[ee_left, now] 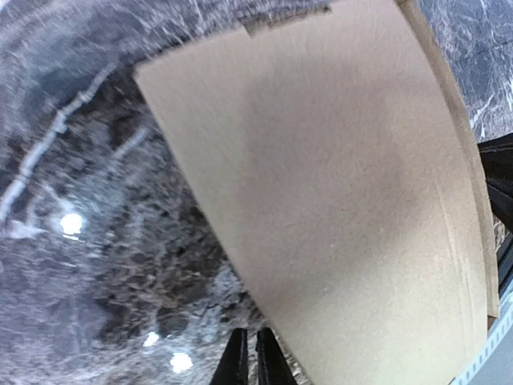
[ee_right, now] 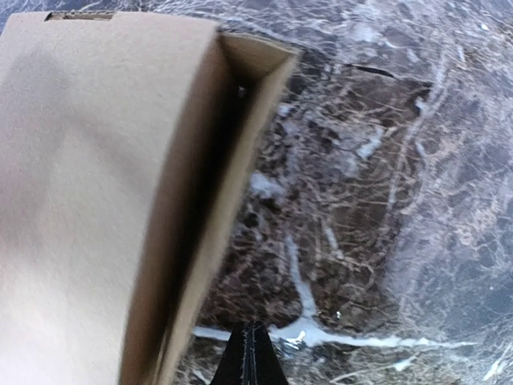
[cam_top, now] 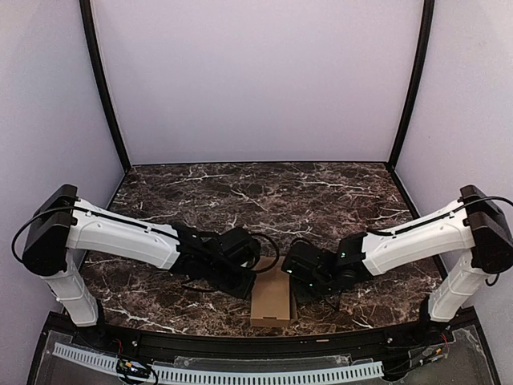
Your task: Fold the paper box
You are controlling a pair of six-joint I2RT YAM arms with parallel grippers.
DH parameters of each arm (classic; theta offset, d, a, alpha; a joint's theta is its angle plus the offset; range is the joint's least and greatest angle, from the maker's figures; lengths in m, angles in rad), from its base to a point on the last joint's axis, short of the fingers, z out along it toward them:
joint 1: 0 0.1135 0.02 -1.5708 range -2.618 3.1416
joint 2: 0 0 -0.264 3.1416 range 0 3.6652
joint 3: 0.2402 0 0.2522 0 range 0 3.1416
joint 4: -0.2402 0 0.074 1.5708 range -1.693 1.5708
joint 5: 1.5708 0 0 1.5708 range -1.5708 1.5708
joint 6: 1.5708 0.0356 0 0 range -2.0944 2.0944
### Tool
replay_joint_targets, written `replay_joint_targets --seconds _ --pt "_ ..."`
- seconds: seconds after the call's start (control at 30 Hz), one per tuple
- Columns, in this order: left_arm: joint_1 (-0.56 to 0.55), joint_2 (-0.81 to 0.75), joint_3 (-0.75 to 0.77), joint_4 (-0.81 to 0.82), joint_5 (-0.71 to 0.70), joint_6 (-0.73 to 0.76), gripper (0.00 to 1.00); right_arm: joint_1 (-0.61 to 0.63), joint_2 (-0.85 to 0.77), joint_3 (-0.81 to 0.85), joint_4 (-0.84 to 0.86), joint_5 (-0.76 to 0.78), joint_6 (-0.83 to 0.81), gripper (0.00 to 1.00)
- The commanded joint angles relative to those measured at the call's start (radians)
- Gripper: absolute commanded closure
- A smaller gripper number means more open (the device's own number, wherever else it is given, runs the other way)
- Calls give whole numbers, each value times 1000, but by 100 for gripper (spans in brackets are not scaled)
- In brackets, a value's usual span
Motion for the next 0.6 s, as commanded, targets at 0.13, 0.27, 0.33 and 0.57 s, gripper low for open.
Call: replay_joint_targets --seconds 0.13,0.27,0.33,0.57 --pt "5 -113 35 -194 -159 86 93 -9 -117 -125 45 28 14 100" --pt "5 -136 89 -205 -102 144 95 -8 -167 -198 166 -32 10 100" --pt "5 -142 104 -159 -23 177 96 -10 -188 -238 250 -68 7 100" --pt "5 -112 99 -49 156 192 99 -10 -189 -258 387 -133 -6 100"
